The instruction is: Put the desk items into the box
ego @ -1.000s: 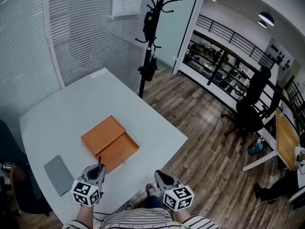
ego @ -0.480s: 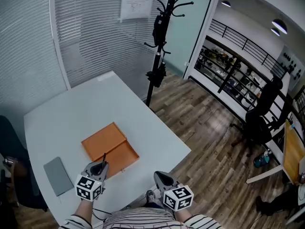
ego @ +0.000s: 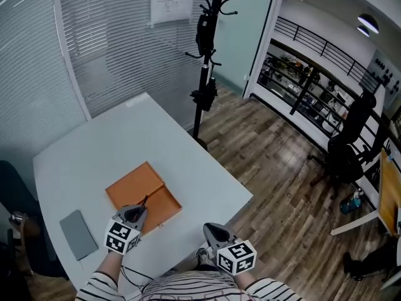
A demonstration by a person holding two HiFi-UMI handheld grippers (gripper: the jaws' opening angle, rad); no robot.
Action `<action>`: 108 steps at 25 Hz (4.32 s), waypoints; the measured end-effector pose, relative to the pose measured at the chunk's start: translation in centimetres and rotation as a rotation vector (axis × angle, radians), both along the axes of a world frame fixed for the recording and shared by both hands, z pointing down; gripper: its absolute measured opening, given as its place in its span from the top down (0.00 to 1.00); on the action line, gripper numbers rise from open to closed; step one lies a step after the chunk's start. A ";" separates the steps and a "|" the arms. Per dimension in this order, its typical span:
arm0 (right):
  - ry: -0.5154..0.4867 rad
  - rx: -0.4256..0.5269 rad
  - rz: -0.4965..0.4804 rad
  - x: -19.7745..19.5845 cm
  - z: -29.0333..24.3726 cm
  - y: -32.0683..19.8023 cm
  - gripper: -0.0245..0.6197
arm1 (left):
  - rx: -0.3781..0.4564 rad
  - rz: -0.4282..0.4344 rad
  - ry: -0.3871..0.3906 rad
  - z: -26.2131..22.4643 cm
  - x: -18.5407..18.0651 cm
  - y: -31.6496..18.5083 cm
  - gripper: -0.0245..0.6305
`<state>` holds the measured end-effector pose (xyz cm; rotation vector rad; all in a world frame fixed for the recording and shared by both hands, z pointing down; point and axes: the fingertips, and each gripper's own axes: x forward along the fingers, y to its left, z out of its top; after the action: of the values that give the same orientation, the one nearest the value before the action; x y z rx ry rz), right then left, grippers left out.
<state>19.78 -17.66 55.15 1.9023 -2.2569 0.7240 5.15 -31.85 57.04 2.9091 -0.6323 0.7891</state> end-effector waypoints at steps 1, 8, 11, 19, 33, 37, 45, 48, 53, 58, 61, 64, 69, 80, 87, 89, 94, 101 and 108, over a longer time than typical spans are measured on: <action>-0.003 -0.003 0.003 0.2 0.1 0.1 0.92 | -0.001 0.010 -0.017 0.4 0.4 -0.2 0.90; -0.018 -0.012 0.032 0.9 0.9 0.7 0.92 | -0.015 0.070 -0.123 3.8 2.4 -0.8 0.90; -0.026 -0.017 0.042 1.2 1.2 0.8 0.92 | -0.021 0.085 -0.170 5.3 3.1 -1.4 0.90; -0.033 -0.042 0.083 2.6 2.2 1.2 0.92 | -0.103 0.085 -0.305 10.4 3.9 -2.2 0.90; -0.049 -0.044 0.071 4.0 3.1 -0.3 0.92 | -0.222 0.020 -0.492 16.4 3.5 -3.4 0.90; -0.051 -0.042 0.061 4.7 3.2 -1.1 0.92 | -0.226 0.000 -0.511 17.1 3.7 -4.1 0.90; -0.044 -0.037 0.004 5.6 3.4 -2.8 0.92 | -0.262 -0.036 -0.528 17.5 3.4 -4.2 0.90; -0.040 -0.033 -0.028 5.8 3.3 -3.2 0.92 | -0.277 -0.050 -0.521 17.5 3.3 -4.0 0.90; -0.032 -0.032 -0.069 6.6 3.1 -3.9 0.92 | -0.288 -0.071 -0.503 17.9 3.4 -4.1 0.90; -0.027 -0.030 -0.095 7.5 2.8 -4.0 0.92 | -0.292 -0.091 -0.523 17.3 3.2 -4.0 0.90; -0.023 -0.030 -0.105 8.1 3.0 -3.9 0.92 | -0.304 -0.096 -0.519 17.1 3.3 -3.8 0.90; -0.021 -0.033 -0.120 8.4 3.2 -4.0 0.92 | -0.304 -0.119 -0.524 17.5 3.0 -4.1 0.87; -0.019 -0.033 -0.138 8.1 3.0 -4.0 0.92 | -0.295 -0.126 -0.507 17.2 2.6 -4.3 0.80; -0.019 -0.031 -0.139 5.8 2.6 -4.0 0.92 | -0.229 -0.169 -0.406 14.4 1.8 -4.3 0.79; -0.019 -0.025 -0.144 3.4 2.0 -3.9 0.92 | -0.177 -0.182 -0.284 10.3 1.0 -3.5 0.86; -0.016 -0.024 -0.144 2.8 1.8 -3.9 0.92 | -0.152 -0.183 -0.240 8.9 0.8 -3.5 0.89; -0.007 -0.024 -0.140 1.4 1.5 -3.7 0.92 | -0.080 -0.195 -0.130 5.4 0.1 -3.2 0.93; -0.002 -0.011 -0.119 -0.7 0.8 -3.0 0.92 | -0.014 -0.209 0.019 0.8 -1.8 -1.6 0.93; 0.013 0.001 -0.075 -1.9 0.1 -1.9 0.92 | 0.027 -0.219 0.118 -2.4 -3.7 0.4 0.93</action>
<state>17.86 -19.53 55.28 1.8061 -2.3082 0.6984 1.42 -31.46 54.67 2.8179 -0.9344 0.5832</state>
